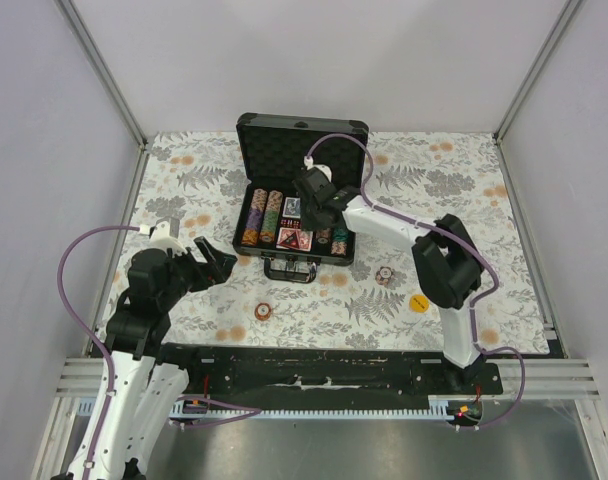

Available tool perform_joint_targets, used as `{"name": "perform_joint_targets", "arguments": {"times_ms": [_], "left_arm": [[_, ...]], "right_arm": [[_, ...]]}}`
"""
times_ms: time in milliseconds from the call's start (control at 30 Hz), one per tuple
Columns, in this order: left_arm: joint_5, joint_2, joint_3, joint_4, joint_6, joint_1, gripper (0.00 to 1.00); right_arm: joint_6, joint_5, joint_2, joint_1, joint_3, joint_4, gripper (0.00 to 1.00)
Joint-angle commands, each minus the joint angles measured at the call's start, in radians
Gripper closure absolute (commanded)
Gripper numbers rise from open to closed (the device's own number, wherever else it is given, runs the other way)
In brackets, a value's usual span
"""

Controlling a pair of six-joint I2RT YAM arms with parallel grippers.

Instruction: Pack up texas hold em set

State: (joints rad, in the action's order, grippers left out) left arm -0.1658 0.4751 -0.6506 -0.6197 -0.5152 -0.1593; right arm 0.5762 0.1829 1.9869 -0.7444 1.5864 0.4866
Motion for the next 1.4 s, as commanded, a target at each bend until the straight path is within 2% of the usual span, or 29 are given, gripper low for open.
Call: {"name": "perform_joint_targets", "arguments": {"times_ms": [0,333,433,567,800,967,1133,1233,1367], "left_arm": [[0.005,0.007,-0.004,0.011,-0.023,-0.002,0.1],[0.002,0.013,-0.004,0.012,-0.02,-0.003,0.1],[0.003,0.013,-0.004,0.011,-0.02,-0.002,0.1],[0.0,0.01,-0.006,0.011,-0.02,-0.002,0.1],[-0.001,0.003,-0.006,0.011,-0.022,-0.002,0.1],[-0.003,-0.001,-0.006,0.011,-0.02,-0.002,0.1],[-0.009,-0.001,-0.006,0.012,-0.019,-0.002,0.1],[-0.014,-0.001,-0.004,0.014,-0.02,-0.002,0.1],[-0.014,-0.004,-0.006,0.015,-0.019,-0.002,0.1]], "right_arm": [[0.043,0.043,0.055,-0.006,0.069,-0.092,0.75],[0.056,0.081,0.15,-0.012,0.135,-0.141,0.72],[0.056,0.084,0.167,-0.012,0.164,-0.128,0.65],[0.051,0.112,0.15,-0.013,0.173,-0.106,0.49],[-0.03,0.144,0.023,-0.004,0.167,-0.001,0.44],[-0.07,0.147,-0.164,0.056,0.025,0.078,0.4],[-0.068,0.185,-0.35,0.177,-0.184,0.13,0.33],[-0.058,0.193,-0.408,0.243,-0.287,0.135,0.26],[-0.05,0.176,-0.399,0.333,-0.35,0.135,0.2]]}}
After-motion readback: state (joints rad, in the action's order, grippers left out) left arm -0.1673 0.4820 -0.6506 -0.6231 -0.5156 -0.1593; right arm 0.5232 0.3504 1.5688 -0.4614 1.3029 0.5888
